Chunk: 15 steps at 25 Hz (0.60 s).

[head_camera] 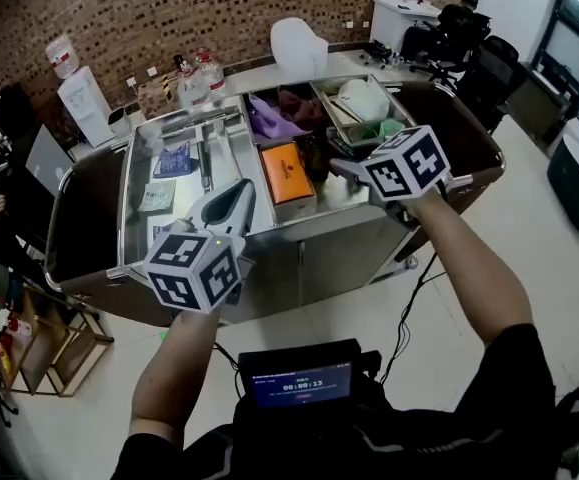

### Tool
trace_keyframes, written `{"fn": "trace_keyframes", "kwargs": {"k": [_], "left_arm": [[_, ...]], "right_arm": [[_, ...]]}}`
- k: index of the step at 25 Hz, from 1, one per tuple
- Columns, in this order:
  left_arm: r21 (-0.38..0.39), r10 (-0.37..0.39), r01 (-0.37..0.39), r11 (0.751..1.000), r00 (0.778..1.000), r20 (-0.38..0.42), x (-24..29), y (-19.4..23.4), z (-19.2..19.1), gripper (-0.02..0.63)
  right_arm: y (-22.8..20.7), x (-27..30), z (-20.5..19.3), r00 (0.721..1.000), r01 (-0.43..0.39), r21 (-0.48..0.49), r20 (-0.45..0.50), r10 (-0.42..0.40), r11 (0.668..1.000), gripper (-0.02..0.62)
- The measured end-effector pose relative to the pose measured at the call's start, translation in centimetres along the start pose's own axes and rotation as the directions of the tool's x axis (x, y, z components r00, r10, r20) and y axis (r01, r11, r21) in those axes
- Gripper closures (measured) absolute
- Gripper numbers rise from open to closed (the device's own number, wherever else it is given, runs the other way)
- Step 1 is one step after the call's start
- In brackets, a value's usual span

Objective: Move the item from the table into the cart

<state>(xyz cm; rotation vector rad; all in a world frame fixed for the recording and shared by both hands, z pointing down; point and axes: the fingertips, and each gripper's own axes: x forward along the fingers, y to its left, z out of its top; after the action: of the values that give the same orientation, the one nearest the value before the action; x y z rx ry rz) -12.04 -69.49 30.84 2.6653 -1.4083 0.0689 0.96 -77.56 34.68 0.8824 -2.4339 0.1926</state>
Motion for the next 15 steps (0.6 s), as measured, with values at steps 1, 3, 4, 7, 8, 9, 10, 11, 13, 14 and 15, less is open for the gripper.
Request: {"fn": "trace_keyframes", "kwargs": {"k": [1,3,4,7,8,9,10,11,13,14,15], "left_arm": [[-0.02,-0.005,0.005,1.0,1.0,-0.027,0.6,0.7,-0.2,0.606],[-0.019,-0.005,0.003,1.0,0.998,-0.068,1.5,1.8,-0.4,0.606],[-0.01,-0.002,0.001,1.0,0.997,-0.083,2.0,2.3,-0.5,0.606],[0.007,-0.005,0.006,1.0,0.993,-0.114,3.2,3.3,-0.8,0.606],[0.01,-0.007,0.008,1.0,0.993,-0.121,3.5,3.4,-1.0,0.606],[0.008,-0.008,0.009,1.0,0.992,-0.126,3.7,3.5,-1.1,0.606],[0.001,-0.007,0.008,1.0,0.992,-0.125,3.9,3.6,-1.1,0.606],[-0.007,-0.004,0.004,1.0,0.993,-0.122,4.0,3.7,-1.1,0.606],[-0.016,0.0,-0.002,1.0,0.993,-0.117,4.1,3.9,-1.2,0.606],[-0.018,0.0,-0.002,1.0,0.993,-0.119,4.1,4.0,-1.4,0.606],[-0.021,-0.001,-0.001,1.0,0.992,-0.123,4.2,4.2,-1.6,0.606]], "right_arm": [[-0.1,0.9,-0.3,0.999,-0.013,0.013,-0.038,0.014,1.0,0.517],[-0.5,2.6,-1.0,0.992,-0.029,0.027,-0.125,0.032,0.999,0.517],[-0.7,3.3,-1.4,0.985,-0.028,0.027,-0.167,0.032,0.999,0.517],[-1.5,5.2,-2.8,0.961,-0.026,0.027,-0.273,0.032,0.999,0.517],[-1.7,5.7,-3.3,0.952,-0.029,0.035,-0.303,0.038,0.999,0.517],[-1.8,6.2,-3.8,0.943,-0.033,0.046,-0.33,0.046,0.998,0.517],[-1.9,6.7,-4.2,0.933,-0.039,0.058,-0.356,0.057,0.998,0.517],[-1.9,7.1,-4.6,0.923,-0.046,0.067,-0.379,0.068,0.997,0.517],[-1.8,7.7,-5.2,0.902,-0.063,0.072,-0.422,0.087,0.995,0.517],[-1.7,8.1,-5.4,0.891,-0.072,0.071,-0.444,0.096,0.995,0.517],[-1.6,8.5,-5.6,0.879,-0.082,0.072,-0.465,0.106,0.994,0.517]]}}
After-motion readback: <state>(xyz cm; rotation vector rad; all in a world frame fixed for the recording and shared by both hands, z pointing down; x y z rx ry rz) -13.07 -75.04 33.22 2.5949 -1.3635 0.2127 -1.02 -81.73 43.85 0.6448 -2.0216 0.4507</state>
